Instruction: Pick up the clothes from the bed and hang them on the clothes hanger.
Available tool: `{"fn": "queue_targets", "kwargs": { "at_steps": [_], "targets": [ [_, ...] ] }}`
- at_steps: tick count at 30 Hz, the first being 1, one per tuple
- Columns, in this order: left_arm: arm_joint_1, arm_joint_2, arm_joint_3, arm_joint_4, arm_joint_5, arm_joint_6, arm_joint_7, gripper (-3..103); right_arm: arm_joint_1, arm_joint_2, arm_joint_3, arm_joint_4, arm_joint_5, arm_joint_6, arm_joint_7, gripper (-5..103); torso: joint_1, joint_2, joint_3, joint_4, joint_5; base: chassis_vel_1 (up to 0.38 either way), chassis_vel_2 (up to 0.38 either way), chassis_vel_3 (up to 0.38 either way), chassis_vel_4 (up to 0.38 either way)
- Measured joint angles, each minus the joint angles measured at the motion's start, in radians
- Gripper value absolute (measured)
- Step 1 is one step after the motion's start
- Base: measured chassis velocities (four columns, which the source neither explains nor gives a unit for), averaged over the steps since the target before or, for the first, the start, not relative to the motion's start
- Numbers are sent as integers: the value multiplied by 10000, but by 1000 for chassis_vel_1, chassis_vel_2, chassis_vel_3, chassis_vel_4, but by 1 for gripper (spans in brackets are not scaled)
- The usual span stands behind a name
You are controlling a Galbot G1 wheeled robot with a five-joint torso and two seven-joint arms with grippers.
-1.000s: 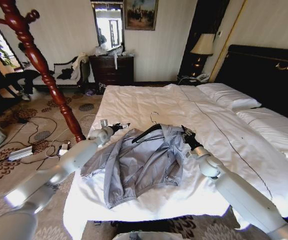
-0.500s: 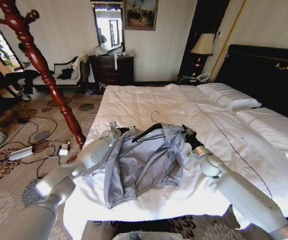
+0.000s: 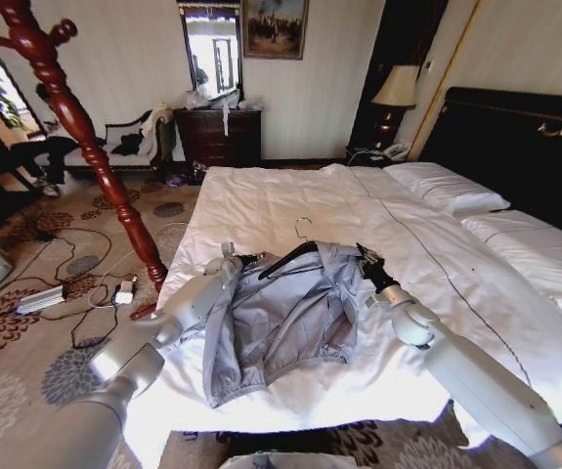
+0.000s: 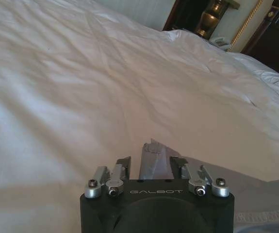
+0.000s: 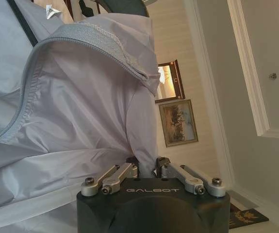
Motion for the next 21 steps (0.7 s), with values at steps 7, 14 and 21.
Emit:
{"fn": "queue_targets", "kwargs": {
  "at_steps": [7,14,21],
  "targets": [
    [16,-121,-5,151,147,274,-49,15,65,-37,1,30,49,31,28,15,0,0,0,0,0,0,0,0,0],
    [28,-212,-28,208,192,283,-35,0,56,-26,4,18,51,54,64,15,0,0,-1,-1,-1,0,0,0,0],
    [19,137,21,-285,169,12,4,0,54,52,24,-183,137,63,157,15,0,0,-1,-4,-1,0,0,0,0]
  ]
}}
